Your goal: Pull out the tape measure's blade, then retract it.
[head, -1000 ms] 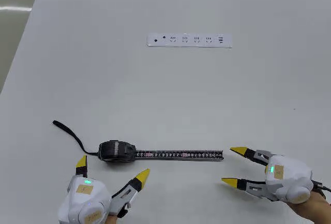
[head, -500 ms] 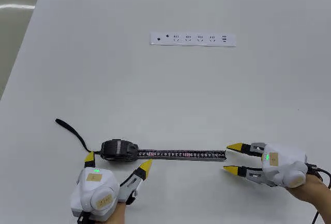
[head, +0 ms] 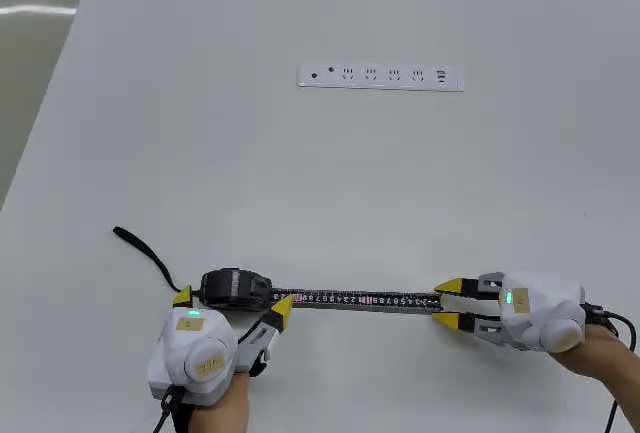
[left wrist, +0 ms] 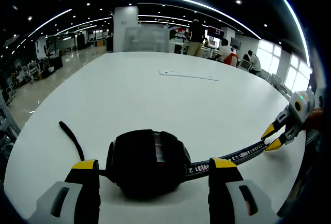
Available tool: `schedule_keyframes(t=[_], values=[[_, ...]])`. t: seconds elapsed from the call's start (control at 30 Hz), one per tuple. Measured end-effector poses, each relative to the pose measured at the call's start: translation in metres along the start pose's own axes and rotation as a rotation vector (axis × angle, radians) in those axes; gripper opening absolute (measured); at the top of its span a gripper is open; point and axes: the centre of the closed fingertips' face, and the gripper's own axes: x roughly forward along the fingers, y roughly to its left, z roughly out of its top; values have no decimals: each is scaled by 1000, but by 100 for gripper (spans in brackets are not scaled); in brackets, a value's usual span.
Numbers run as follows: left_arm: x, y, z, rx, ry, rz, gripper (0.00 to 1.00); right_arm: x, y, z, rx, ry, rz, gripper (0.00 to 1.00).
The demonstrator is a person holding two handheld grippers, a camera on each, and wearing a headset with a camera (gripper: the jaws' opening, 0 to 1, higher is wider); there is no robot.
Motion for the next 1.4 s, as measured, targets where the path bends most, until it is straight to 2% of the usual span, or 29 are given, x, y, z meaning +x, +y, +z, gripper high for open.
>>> schedule_keyframes(t=[0.33, 0.73, 1.0, 1.07, 1.23, 1.4], values=[[6, -1, 2, -20, -5, 12, 81, 3, 2, -4, 5, 14, 16, 14], [10, 3, 2, -78, -9, 35, 76, 3, 2, -4, 2, 30, 2, 12], [13, 5, -2, -74, 7, 51, 73, 3, 1, -4, 0, 37, -1, 12], [13, 7, -4, -101, 8, 54, 72, 3, 1, -4, 0, 38, -1, 12], [13, 8, -7, -83, 18, 60, 70, 4, 2, -4, 0, 41, 0, 12], [13, 8, -6, -82, 1, 57, 69, 3, 2, -4, -3, 46, 1, 12]])
